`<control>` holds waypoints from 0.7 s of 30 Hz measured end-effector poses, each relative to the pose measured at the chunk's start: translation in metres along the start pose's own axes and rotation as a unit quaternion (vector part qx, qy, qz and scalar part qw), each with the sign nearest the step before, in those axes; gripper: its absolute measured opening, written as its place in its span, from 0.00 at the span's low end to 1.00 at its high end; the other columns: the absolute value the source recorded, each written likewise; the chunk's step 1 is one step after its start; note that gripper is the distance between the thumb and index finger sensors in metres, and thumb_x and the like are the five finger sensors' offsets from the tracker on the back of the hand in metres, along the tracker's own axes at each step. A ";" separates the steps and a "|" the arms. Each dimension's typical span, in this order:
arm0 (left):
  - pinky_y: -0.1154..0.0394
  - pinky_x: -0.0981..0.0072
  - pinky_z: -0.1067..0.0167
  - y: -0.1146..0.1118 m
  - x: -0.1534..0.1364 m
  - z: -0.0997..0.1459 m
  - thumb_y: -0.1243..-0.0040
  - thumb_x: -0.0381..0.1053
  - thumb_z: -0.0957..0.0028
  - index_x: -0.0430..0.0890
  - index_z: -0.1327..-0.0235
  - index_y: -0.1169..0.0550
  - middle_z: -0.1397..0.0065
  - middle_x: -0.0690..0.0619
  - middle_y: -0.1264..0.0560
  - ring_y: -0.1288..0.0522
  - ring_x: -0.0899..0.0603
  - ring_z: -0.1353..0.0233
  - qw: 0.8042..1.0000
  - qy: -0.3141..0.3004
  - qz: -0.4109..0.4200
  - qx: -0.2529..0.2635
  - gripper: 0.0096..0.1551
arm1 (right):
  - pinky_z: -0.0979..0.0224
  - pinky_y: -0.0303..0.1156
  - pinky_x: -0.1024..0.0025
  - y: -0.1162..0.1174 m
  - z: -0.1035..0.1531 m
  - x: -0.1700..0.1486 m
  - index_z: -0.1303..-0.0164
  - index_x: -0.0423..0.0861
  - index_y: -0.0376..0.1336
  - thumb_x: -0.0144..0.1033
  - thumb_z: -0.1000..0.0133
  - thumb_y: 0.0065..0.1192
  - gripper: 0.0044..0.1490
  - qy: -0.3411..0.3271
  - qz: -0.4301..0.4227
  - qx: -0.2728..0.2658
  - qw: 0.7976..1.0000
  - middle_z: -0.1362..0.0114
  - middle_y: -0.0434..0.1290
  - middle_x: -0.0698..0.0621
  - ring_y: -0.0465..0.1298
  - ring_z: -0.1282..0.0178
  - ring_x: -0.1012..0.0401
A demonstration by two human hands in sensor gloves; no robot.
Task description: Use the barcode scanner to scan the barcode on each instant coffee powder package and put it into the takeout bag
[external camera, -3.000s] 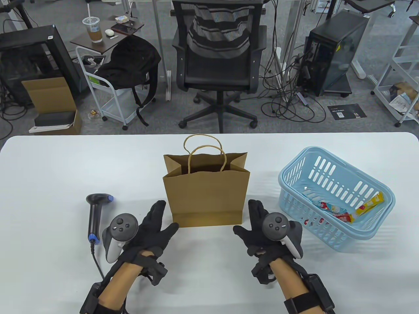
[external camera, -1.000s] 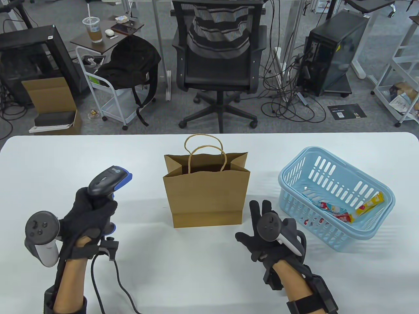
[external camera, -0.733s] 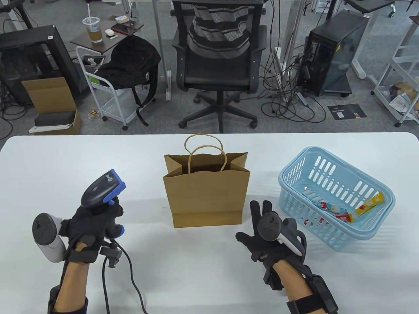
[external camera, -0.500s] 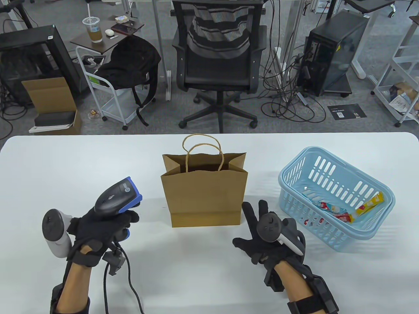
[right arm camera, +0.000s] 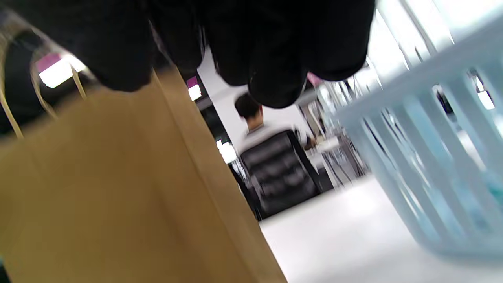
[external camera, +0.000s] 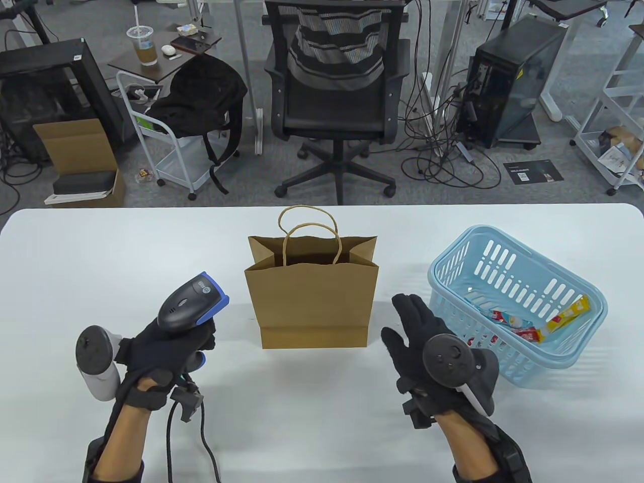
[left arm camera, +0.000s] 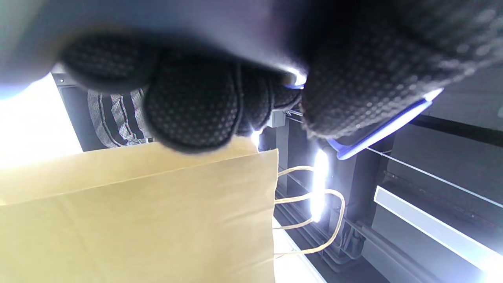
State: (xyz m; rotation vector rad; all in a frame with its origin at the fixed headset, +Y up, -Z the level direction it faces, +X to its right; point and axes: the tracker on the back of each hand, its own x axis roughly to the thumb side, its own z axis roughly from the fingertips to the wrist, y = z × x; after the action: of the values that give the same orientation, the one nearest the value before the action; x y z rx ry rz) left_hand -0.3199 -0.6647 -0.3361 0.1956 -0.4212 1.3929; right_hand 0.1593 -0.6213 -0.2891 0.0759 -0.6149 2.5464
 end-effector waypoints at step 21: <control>0.17 0.55 0.52 -0.005 -0.011 -0.002 0.27 0.61 0.48 0.53 0.37 0.22 0.42 0.54 0.18 0.12 0.49 0.53 0.999 0.033 -0.003 -0.017 0.28 | 0.38 0.76 0.61 0.016 -0.130 -0.163 0.31 0.67 0.70 0.45 0.51 0.82 0.35 0.136 0.604 0.390 0.681 0.21 0.76 0.57 0.84 0.41 0.58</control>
State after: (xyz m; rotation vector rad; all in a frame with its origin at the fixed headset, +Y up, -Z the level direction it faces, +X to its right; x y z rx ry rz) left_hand -0.3160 -0.6746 -0.3422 0.1232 -0.3896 1.3812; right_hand 0.3007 -0.6524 -0.4398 -0.6123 0.9657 3.7328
